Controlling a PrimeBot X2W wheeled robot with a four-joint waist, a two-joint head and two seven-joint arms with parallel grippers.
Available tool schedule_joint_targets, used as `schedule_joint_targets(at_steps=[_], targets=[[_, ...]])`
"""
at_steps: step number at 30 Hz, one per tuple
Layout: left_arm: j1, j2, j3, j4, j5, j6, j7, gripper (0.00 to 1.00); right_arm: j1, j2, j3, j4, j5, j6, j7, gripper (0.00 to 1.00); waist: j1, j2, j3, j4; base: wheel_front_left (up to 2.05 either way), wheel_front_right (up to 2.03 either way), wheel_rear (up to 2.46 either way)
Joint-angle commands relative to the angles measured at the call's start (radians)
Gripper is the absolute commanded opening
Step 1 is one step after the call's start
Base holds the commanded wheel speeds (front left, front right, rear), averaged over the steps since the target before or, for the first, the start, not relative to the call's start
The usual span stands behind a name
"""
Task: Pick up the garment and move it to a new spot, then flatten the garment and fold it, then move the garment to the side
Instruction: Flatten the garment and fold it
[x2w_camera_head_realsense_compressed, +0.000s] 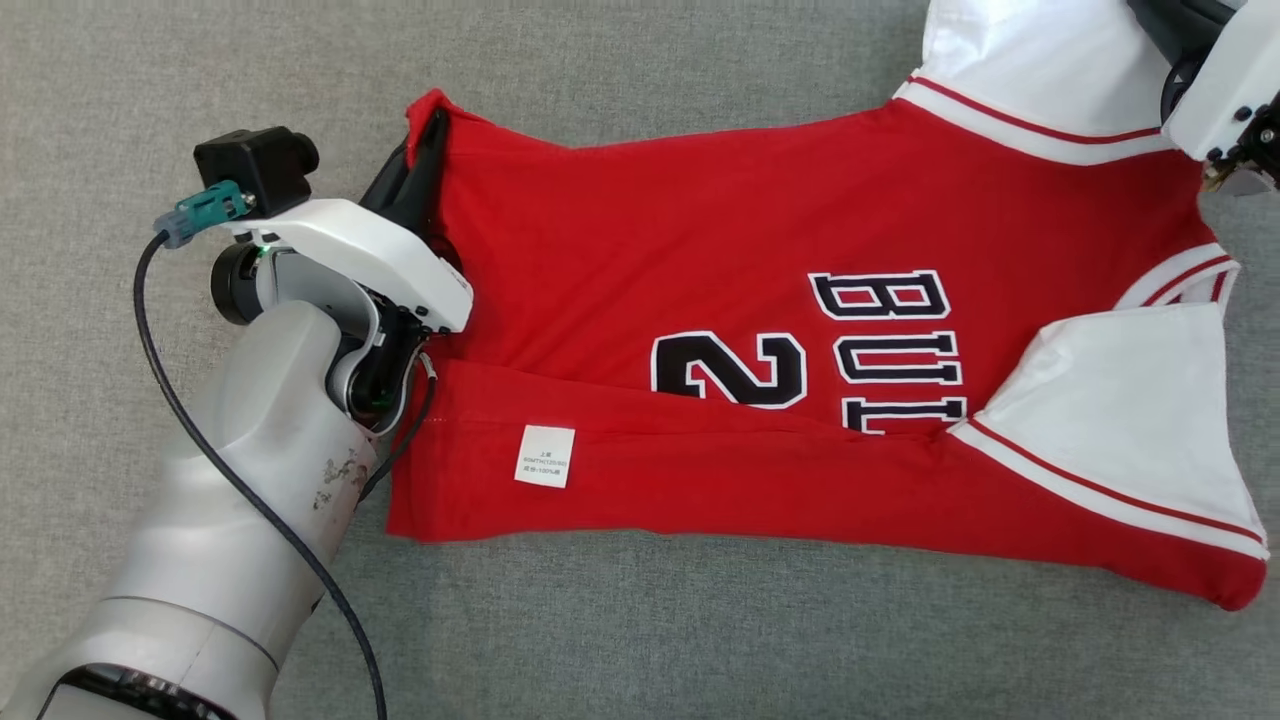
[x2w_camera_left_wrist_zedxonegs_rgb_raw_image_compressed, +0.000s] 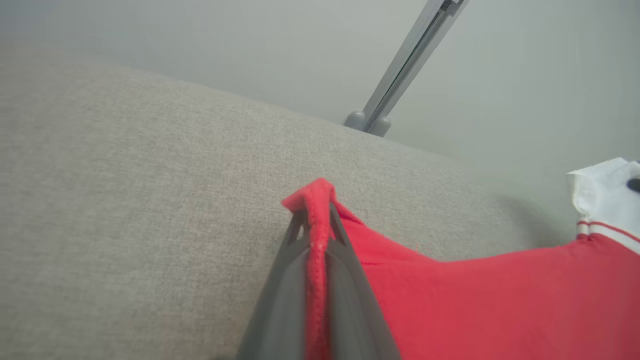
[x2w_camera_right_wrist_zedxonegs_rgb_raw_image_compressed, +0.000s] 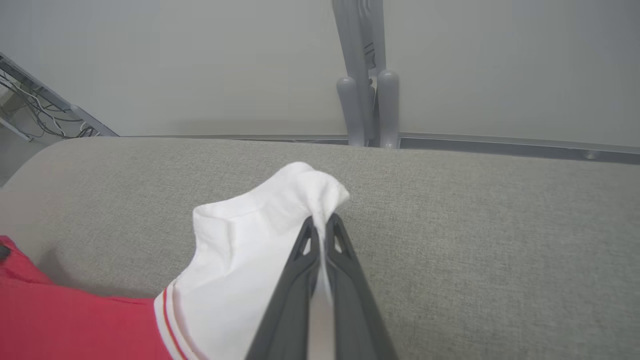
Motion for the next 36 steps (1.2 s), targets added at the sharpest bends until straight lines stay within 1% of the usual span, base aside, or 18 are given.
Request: schedule_joint_targets(at_steps=[1, 6, 8, 11, 14, 18, 23, 26, 29, 33, 36], targets=[[0.011, 0.011, 0.011, -0.003, -0.014, -0.005, -0.005, 0.00, 0.024, -0.016, 0.009, -0.018, 0.017, 0.000, -0.013, 0.00, -0.0001, 0.0000, -0.016, -0.011, 0.00, 0.00, 0.00], [0.033, 0.028, 0.032, -0.027, -0.044, -0.005, -0.009, 0.00, 0.095, -0.065, 0.058, -0.119, 0.080, 0.000, -0.061, 0.00, -0.0001, 0.0000, -0.054, -0.033, 0.00, 0.00, 0.00], [0.052, 0.027, 0.041, -0.043, -0.053, -0.002, -0.012, 0.00, 0.133, -0.086, 0.074, -0.159, 0.102, 0.000, -0.090, 0.00, -0.0001, 0.0000, -0.071, -0.040, 0.00, 0.00, 0.00], [0.094, 0.022, 0.052, -0.087, -0.066, 0.022, -0.018, 0.00, 0.194, -0.113, 0.097, -0.215, 0.126, 0.000, -0.137, 0.00, -0.0001, 0.0000, -0.098, -0.049, 0.00, 0.00, 0.00], [0.147, 0.030, 0.061, -0.148, -0.078, 0.046, -0.020, 0.00, 0.254, -0.130, 0.116, -0.260, 0.142, 0.000, -0.187, 0.00, -0.0001, 0.0000, -0.126, -0.056, 0.00, 0.00, 0.00], [0.233, 0.053, 0.072, -0.258, -0.084, 0.087, -0.022, 0.00, 0.344, -0.149, 0.125, -0.317, 0.166, 0.000, -0.261, 0.00, -0.0001, 0.0000, -0.166, -0.063, 0.00, 0.00, 0.00], [0.380, 0.097, 0.099, -0.436, -0.097, 0.145, -0.028, 0.00, 0.483, -0.176, 0.132, -0.382, 0.154, 0.000, -0.355, 0.00, -0.0001, 0.0000, -0.207, -0.071, 0.00, 0.00, 0.00], [0.484, 0.117, 0.121, -0.542, -0.103, 0.184, -0.031, 0.00, 0.569, -0.176, 0.121, -0.407, 0.146, 0.000, -0.413, 0.00, -0.0001, 0.0000, -0.226, -0.077, 0.00, 0.00, 0.00], [0.588, 0.123, 0.142, -0.634, -0.119, 0.210, -0.034, 0.00, 0.648, -0.166, 0.107, -0.423, 0.139, 0.000, -0.454, 0.00, -0.0001, 0.0000, -0.238, -0.082, 0.00, 0.00, 0.00], [0.687, 0.122, 0.143, -0.686, -0.126, 0.240, -0.035, 0.00, 0.724, -0.148, 0.092, -0.426, 0.135, 0.000, -0.478, 0.00, -0.0001, 0.0000, -0.250, -0.087, 0.00, 0.00, 0.00], [0.727, 0.114, 0.146, -0.691, -0.135, 0.250, -0.035, 0.01, 0.763, -0.134, 0.079, -0.411, 0.123, 0.000, -0.492, 0.00, -0.0001, 0.0000, -0.254, -0.089, 0.00, 0.00, 0.00]])
